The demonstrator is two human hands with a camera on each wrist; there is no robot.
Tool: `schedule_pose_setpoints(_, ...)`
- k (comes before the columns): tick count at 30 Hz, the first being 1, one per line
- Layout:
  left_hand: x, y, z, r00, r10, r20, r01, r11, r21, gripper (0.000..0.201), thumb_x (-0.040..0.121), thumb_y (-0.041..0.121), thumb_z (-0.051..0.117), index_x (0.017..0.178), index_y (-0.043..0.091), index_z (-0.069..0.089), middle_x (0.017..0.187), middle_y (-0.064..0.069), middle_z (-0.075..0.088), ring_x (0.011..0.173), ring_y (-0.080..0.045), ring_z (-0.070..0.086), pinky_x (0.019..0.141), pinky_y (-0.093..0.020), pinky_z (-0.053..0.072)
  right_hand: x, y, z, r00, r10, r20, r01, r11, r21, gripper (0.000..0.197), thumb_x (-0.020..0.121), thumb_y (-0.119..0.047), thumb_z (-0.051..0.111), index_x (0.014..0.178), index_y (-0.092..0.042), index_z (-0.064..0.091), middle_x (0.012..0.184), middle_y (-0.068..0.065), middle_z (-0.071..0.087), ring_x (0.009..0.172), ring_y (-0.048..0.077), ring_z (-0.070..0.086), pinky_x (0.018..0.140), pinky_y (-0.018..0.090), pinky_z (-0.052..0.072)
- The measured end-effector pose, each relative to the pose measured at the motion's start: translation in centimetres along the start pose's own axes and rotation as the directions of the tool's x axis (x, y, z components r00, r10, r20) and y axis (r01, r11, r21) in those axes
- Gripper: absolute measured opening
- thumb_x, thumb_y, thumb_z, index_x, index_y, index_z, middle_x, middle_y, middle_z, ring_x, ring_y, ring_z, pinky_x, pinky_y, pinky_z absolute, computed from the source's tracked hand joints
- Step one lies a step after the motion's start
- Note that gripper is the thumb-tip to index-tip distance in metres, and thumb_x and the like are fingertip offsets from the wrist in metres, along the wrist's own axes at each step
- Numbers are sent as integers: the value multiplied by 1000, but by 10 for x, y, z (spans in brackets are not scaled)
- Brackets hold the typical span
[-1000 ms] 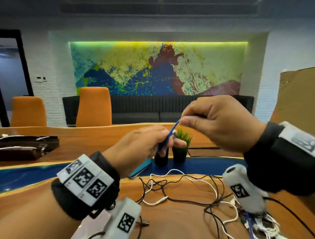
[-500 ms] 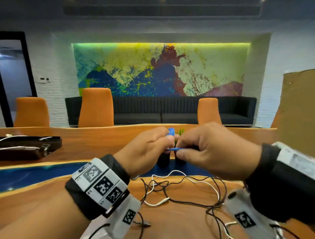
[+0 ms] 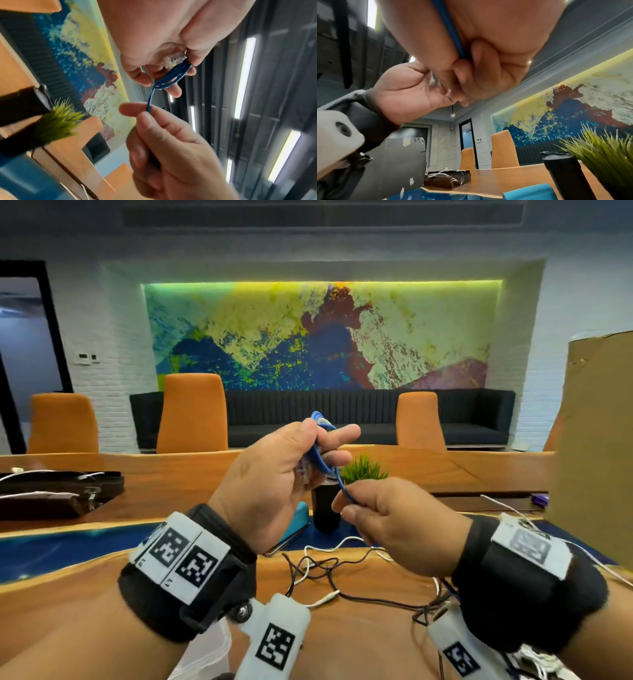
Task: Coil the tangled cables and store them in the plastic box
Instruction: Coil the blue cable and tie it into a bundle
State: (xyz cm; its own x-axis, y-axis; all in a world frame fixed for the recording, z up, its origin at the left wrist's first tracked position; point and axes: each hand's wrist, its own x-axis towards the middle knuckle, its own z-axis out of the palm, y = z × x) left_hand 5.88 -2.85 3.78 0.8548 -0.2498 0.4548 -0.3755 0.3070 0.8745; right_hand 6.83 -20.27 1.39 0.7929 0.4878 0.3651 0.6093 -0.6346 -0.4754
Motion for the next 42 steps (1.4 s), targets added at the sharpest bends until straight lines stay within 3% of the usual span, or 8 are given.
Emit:
schedule_pose_setpoints(5, 6, -8, -15, 981, 160, 114, -196, 798, 570, 29, 107, 26, 37, 97, 11, 60, 127, 1, 66, 114, -6, 64, 92, -15, 48, -16, -20, 1, 990, -84, 113, 112, 957, -268, 16, 100, -34, 46, 95, -26, 59, 84, -11, 57, 75, 6, 53, 66, 21, 42)
schedule_pose_setpoints(8, 8, -18, -28, 962, 116, 245, -269, 518, 812, 38, 101, 43, 38, 94, 12, 59, 109, -2, 69, 104, -20, 64, 90, -43, 50, -15, -24, -12, 969, -244, -29, 219, 913, -344, 20, 98, -37, 42, 84, -30, 54, 72, -11, 52, 67, 7, 49, 63, 26, 43)
schedule_pose_setpoints(16, -16, -15, -18, 943, -228, 241, 178, 961, 211, 21, 90, 24, 48, 71, 17, 54, 93, -13, 73, 69, -15, 50, 67, -28, 36, 16, 21, -37, 926, -74, -370, 48, 996, -80, 18, 97, -18, 56, 82, -19, 66, 56, -12, 48, 52, -1, 47, 54, 15, 33)
schedule_pose_setpoints(21, -13, -11, -11, 971, -169, 171, 219, 915, -339, 23, 98, 33, 40, 83, 18, 52, 120, -7, 71, 79, -10, 61, 71, -28, 44, -8, 9, 24, 975, -98, -200, 117, 989, 86, 14, 99, -18, 51, 93, -21, 63, 66, -13, 49, 59, 2, 46, 59, 15, 35)
schedule_pose_setpoints(24, -6, -25, -11, 999, -25, 25, 20, 984, 178, 28, 105, 27, 40, 101, 5, 58, 122, -3, 71, 98, -18, 69, 84, -29, 57, -12, -8, 23, 997, -70, 10, 71, 990, -123, 10, 99, -26, 51, 96, -26, 61, 71, -13, 51, 63, 2, 48, 59, 19, 36)
schedule_pose_setpoints(27, -3, -34, -24, 970, 141, 200, -244, 562, 790, 27, 99, 39, 43, 102, 18, 61, 114, 7, 70, 99, -12, 67, 87, -36, 54, -14, -22, 1, 993, -42, 110, 69, 964, -257, 9, 95, -31, 56, 92, -26, 64, 72, -12, 55, 65, 3, 51, 58, 17, 37)
schedule_pose_setpoints(34, -10, -31, -27, 919, -93, 383, -351, 252, 902, 34, 99, 47, 36, 92, 18, 52, 83, 2, 56, 74, -15, 49, 70, -42, 44, -8, -29, -25, 989, -66, 131, 135, 756, -640, 24, 99, -37, 44, 92, -24, 63, 87, -4, 63, 80, 18, 58, 74, 36, 51)
schedule_pose_setpoints(42, -1, -12, -52, 930, -251, 268, -101, 526, 844, 34, 93, 43, 51, 90, 15, 71, 86, -1, 61, 77, -14, 55, 73, -32, 45, 12, 9, -27, 991, -126, 39, 115, 681, -724, 13, 94, -16, 52, 100, -25, 60, 90, -2, 57, 77, 22, 56, 66, 36, 50)
